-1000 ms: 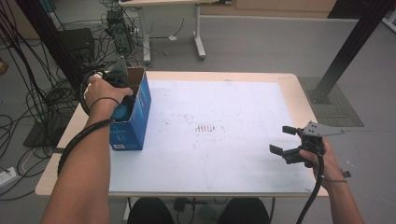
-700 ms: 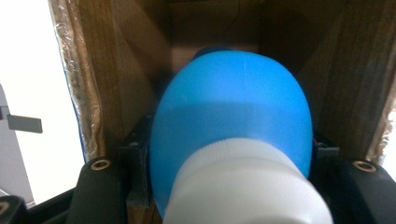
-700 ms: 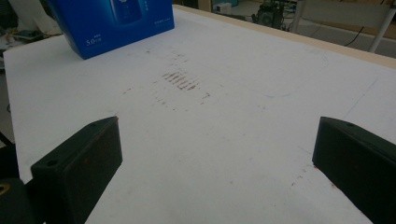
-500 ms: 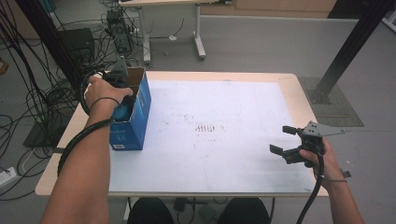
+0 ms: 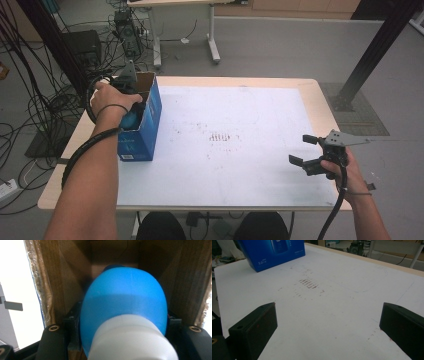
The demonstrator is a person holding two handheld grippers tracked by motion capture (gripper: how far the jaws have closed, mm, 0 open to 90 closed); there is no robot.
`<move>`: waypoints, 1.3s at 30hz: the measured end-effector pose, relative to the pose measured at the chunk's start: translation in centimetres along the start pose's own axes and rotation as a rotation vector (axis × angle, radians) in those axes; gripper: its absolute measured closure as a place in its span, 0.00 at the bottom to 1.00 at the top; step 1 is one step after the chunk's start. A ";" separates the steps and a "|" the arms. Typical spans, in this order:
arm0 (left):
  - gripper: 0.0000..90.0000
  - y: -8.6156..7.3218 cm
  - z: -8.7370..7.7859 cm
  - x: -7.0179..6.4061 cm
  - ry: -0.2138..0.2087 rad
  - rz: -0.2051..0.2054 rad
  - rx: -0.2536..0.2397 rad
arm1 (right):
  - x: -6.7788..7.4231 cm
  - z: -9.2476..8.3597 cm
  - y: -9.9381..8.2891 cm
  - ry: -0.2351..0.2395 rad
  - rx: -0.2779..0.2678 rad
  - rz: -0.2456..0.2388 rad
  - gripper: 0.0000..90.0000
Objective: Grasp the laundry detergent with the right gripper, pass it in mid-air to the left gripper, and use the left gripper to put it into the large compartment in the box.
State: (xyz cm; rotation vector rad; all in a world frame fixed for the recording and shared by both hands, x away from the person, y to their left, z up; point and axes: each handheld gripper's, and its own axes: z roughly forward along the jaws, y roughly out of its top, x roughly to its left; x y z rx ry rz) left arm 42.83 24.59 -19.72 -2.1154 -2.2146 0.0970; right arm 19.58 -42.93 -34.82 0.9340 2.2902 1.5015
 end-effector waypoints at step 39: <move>0.37 -0.7 -1.1 1.0 -0.030 -0.024 -0.028 | 0.0 0.4 0.0 0.006 0.000 0.004 0.02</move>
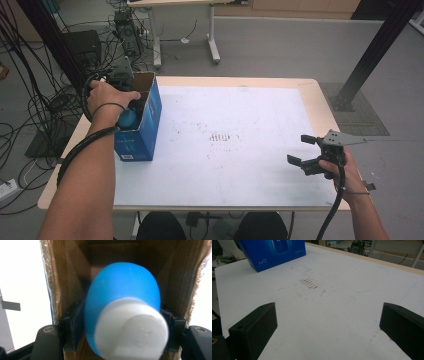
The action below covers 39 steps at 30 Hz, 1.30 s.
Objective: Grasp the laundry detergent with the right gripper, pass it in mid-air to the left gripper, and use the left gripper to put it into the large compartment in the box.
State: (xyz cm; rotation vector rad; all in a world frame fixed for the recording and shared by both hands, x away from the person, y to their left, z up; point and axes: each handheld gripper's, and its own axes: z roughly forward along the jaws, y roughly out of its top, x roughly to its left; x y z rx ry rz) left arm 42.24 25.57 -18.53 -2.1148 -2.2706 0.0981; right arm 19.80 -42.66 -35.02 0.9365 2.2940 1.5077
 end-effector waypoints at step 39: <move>0.24 -2.3 -5.3 0.7 -0.030 0.005 -0.065 | 0.1 0.8 0.5 0.017 -0.004 -0.010 0.02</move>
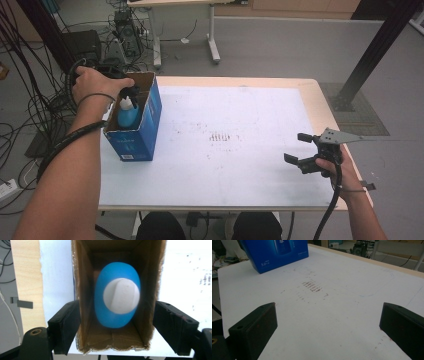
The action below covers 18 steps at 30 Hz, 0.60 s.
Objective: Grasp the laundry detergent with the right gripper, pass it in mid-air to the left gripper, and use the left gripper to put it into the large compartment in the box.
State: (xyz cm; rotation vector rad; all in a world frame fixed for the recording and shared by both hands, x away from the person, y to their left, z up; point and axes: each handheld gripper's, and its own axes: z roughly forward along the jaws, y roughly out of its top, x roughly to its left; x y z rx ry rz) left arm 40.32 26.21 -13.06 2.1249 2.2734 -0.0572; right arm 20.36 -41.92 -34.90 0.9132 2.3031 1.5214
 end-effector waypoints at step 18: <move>0.09 -2.1 -4.2 -1.8 -0.007 0.124 -0.092 | 0.1 0.2 0.6 0.002 0.009 -0.009 0.02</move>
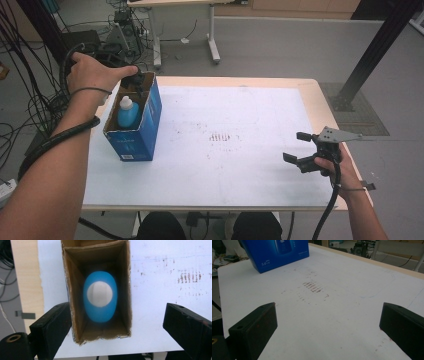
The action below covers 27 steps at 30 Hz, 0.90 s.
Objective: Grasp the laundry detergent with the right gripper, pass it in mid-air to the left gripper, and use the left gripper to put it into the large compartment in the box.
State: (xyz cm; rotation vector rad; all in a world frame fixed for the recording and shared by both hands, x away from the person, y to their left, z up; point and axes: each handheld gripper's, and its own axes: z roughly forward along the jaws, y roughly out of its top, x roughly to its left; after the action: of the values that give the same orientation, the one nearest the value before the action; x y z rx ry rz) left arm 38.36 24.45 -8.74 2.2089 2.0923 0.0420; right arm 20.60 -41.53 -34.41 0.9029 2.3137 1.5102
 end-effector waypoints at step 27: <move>0.09 -1.5 0.7 -6.3 -0.084 0.250 -0.055 | 0.0 -0.3 3.3 -0.008 0.034 0.033 0.02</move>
State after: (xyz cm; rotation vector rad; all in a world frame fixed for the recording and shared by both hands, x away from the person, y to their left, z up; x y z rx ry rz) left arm 36.57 18.18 -9.31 2.3803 1.7412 0.0243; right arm 21.73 -40.83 -31.33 0.9589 2.3366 1.4810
